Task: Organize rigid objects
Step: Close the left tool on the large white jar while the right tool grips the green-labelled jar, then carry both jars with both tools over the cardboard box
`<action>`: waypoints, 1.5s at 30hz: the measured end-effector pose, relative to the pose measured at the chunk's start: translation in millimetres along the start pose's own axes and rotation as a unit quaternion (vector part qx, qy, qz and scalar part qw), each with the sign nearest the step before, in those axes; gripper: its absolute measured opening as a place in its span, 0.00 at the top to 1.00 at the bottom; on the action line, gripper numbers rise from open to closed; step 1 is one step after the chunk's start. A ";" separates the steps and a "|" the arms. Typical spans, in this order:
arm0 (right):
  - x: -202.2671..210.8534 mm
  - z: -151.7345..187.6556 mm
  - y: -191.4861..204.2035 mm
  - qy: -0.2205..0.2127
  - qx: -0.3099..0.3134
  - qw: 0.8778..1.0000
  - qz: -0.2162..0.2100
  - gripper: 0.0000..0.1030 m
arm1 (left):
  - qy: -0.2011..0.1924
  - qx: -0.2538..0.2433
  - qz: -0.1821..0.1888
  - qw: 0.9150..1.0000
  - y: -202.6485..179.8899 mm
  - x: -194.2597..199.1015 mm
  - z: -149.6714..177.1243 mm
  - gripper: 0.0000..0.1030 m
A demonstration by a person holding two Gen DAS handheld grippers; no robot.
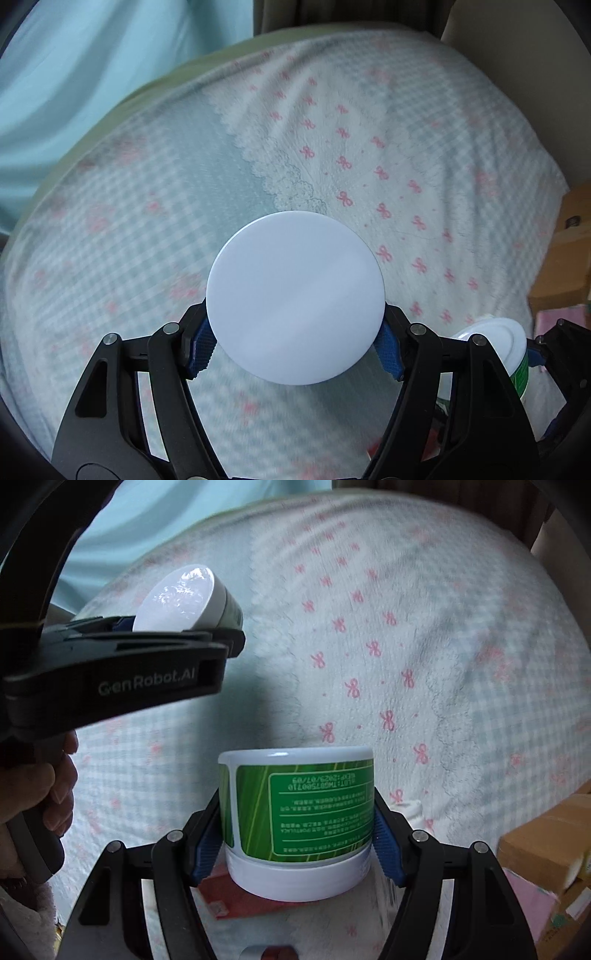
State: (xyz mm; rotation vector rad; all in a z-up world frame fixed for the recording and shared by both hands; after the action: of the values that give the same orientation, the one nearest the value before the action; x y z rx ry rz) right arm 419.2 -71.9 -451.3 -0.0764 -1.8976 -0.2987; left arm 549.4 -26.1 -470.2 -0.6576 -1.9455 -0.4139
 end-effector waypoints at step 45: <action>318.3 153.3 -109.1 -0.053 0.064 0.995 -0.060 0.36 | -0.124 0.126 -0.001 0.984 -234.7 353.8 128.2 0.34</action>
State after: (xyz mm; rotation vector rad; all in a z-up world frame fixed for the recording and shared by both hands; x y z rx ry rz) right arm 147.8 -169.6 -219.9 0.1115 -2.0255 -0.2576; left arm 190.7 -48.0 -210.3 -0.5624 -2.1879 -0.0855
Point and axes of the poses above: each gripper's, at about its wrist camera, not at the fingertips, and x roughly against the way its jaws point, y to its left, z to its underside, the point moved 4 cm from there along -x, roughly the way its jaws point, and after that the axes turned 7 degrees about -y, right-handed, at the moved point
